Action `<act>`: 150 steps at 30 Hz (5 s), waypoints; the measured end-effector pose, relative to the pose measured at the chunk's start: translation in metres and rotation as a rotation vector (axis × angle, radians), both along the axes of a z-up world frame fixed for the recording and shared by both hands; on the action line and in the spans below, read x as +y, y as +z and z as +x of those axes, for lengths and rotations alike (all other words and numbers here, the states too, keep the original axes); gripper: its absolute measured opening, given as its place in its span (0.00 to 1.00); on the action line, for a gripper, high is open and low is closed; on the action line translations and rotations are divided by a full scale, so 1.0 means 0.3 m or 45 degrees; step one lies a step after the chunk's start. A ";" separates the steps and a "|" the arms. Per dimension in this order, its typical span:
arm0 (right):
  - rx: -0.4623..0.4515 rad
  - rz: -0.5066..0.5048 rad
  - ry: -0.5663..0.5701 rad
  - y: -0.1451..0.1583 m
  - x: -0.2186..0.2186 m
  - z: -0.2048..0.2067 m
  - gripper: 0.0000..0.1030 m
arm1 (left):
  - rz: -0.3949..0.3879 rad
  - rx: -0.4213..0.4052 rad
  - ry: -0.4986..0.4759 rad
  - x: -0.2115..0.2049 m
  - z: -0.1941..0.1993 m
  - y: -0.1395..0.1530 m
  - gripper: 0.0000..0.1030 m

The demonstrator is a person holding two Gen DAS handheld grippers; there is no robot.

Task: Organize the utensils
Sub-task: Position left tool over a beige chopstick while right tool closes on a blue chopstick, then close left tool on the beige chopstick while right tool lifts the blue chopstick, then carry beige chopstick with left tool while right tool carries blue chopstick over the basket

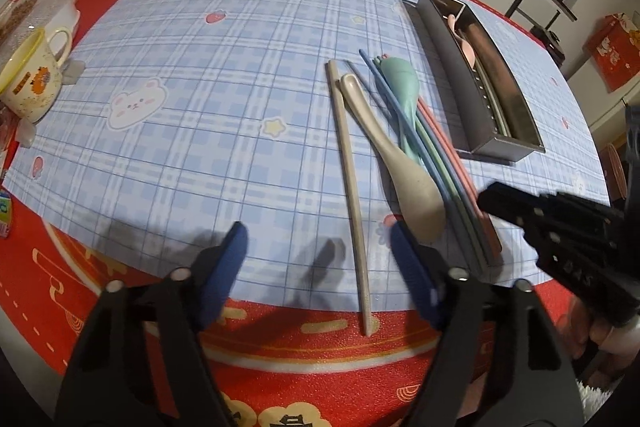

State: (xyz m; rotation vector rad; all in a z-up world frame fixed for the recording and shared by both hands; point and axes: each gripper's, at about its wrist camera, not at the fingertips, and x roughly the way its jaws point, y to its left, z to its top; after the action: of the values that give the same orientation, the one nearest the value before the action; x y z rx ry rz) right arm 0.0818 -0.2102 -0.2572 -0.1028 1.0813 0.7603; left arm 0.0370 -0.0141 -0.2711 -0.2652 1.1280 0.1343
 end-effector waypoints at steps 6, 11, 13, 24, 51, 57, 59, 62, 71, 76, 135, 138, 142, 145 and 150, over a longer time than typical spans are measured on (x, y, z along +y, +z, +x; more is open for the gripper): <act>0.018 -0.039 0.026 -0.028 0.055 0.027 0.09 | -0.040 0.003 -0.029 0.012 0.011 -0.022 0.54; 0.041 -0.064 0.030 -0.055 0.084 0.036 0.09 | -0.066 0.022 -0.033 0.029 0.026 -0.046 0.54; 0.049 -0.076 0.031 -0.062 0.095 0.039 0.09 | -0.072 0.030 -0.041 0.031 0.032 -0.055 0.54; -0.015 -0.107 0.060 -0.077 0.126 0.024 0.09 | -0.091 0.050 -0.052 0.049 0.056 -0.087 0.56; 0.037 -0.010 0.023 -0.086 0.096 0.048 0.08 | 0.030 0.023 -0.179 -0.033 0.230 -0.097 0.34; 0.033 -0.008 0.016 -0.085 0.095 0.045 0.08 | 0.189 0.021 -0.239 -0.093 0.237 -0.107 0.35; 0.032 -0.009 0.017 -0.085 0.097 0.045 0.08 | 0.184 0.020 -0.226 -0.092 0.240 -0.107 0.35; 0.033 -0.006 0.018 -0.085 0.096 0.045 0.08 | 0.193 0.027 -0.231 -0.095 0.245 -0.108 0.36; 0.036 0.017 0.017 -0.087 0.088 0.046 0.08 | 0.060 0.057 -0.134 -0.044 0.183 -0.102 0.11; 0.033 0.022 0.015 -0.087 0.087 0.045 0.08 | -0.006 0.049 -0.110 -0.018 0.171 -0.104 0.10; 0.140 0.408 -0.504 0.086 -0.315 0.177 0.07 | -0.182 -0.218 -0.209 -0.119 0.317 0.253 0.10; 0.148 0.387 -0.547 0.085 -0.326 0.217 0.07 | -0.226 -0.207 -0.273 -0.178 0.424 0.234 0.10; 0.167 0.329 -0.589 0.070 -0.317 0.281 0.07 | -0.303 -0.185 -0.303 -0.229 0.543 0.193 0.10; 0.179 0.289 -0.614 0.059 -0.305 0.335 0.07 | -0.384 -0.153 -0.282 -0.252 0.628 0.148 0.10; 0.178 0.221 -0.627 0.043 -0.271 0.414 0.07 | -0.513 -0.117 -0.217 -0.261 0.737 0.086 0.10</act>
State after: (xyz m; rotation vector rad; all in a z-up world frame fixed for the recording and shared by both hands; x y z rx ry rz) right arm 0.2061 -0.2915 -0.2444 0.3584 1.1079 0.4157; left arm 0.2580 -0.0925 -0.2453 -0.5256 1.0747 -0.2572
